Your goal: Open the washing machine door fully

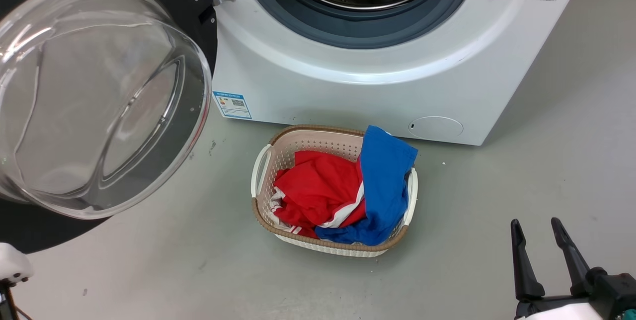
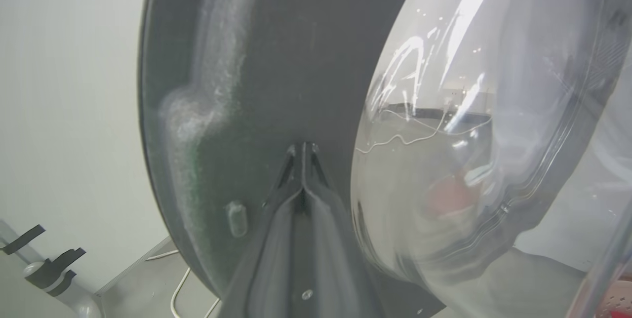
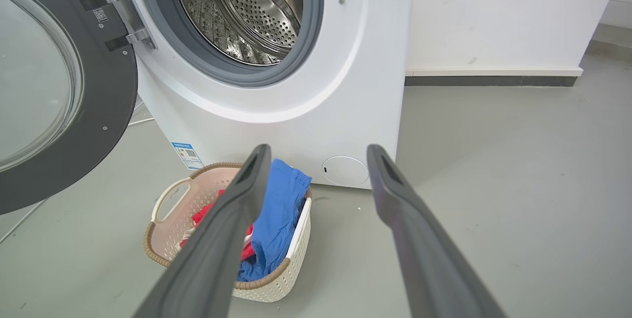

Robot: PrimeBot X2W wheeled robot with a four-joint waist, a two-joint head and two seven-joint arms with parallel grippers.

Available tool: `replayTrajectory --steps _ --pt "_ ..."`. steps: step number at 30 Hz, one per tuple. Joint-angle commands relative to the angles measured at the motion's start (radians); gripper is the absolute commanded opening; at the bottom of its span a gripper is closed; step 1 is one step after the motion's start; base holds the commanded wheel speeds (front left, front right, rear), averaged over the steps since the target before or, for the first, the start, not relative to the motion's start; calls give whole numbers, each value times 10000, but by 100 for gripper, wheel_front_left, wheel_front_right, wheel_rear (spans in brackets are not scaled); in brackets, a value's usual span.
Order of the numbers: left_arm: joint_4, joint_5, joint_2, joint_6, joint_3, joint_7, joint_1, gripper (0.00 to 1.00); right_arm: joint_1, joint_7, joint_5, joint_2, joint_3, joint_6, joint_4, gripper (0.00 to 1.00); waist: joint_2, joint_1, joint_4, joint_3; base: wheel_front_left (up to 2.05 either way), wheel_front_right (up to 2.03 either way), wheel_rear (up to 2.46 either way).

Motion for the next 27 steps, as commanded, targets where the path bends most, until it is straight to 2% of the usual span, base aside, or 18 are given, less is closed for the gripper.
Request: replayTrajectory --steps 1,10,17,21,27 --pt "159 -23 121 10 142 26 -155 0 -157 -18 -64 22 -17 0 -47 100 0 -1 -26 31 0 0 0" --pt "1096 -15 530 -372 586 26 -764 0 -239 -17 -112 22 -38 0 -53 100 0 -1 -69 173 0 0 0" --pt "1300 269 598 -727 626 24 -845 0 -144 -17 -25 22 11 0 38 100 0 -1 -75 -63 0 0 0" --pt "898 452 432 -976 677 23 -475 0 -2 -17 51 22 -4 0 78 100 0 -1 -109 -415 0 0 0" --pt "-555 918 -50 -1237 349 7 244 0 283 -17 162 22 -30 -2 86 100 0 -1 -127 -1003 0 0 0"
